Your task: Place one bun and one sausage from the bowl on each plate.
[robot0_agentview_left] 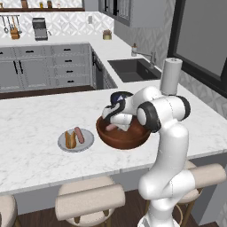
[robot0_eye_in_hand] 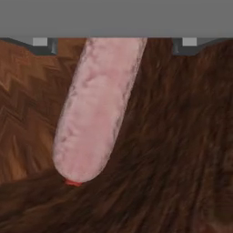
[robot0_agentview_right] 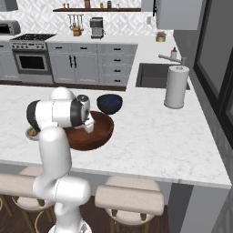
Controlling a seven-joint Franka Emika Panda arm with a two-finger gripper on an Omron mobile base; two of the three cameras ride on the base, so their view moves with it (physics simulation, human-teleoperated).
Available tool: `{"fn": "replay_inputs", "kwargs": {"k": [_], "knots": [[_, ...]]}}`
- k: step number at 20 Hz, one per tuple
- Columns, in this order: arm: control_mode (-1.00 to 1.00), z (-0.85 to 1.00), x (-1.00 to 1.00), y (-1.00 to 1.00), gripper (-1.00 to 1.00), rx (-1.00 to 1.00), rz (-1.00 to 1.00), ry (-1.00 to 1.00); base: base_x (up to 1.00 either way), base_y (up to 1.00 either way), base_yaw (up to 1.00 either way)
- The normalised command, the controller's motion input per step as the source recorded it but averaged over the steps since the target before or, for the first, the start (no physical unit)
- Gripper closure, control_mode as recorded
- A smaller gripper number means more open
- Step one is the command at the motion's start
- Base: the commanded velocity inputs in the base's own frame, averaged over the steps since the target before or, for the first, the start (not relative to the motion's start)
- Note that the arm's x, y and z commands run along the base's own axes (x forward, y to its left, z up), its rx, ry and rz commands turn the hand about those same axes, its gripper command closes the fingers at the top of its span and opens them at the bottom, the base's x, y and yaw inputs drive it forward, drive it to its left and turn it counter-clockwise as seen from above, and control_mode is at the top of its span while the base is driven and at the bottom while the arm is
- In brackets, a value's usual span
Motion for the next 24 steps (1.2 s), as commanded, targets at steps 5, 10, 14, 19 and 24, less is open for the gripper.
{"fn": "replay_inputs", "kwargs": {"k": [5,10,14,19,24], "knots": [[-1.0,-0.1,0.15,0.12,-1.0,0.0,-0.08,0.0,0.0,0.0,0.0],[-1.0,-0.59,-0.16,-0.01,1.0,0.0,-0.04,-0.02,0.0,0.0,0.0],[-1.0,-0.23,-0.01,-0.03,1.0,0.0,0.0,-0.02,0.0,0.0,0.0],[-1.0,0.28,-0.23,0.0,1.0,0.0,-0.08,0.0,0.0,0.0,0.0],[-1.0,1.0,-0.72,-0.39,1.0,0.0,-0.05,0.0,0.0,0.0,0.0]]}}
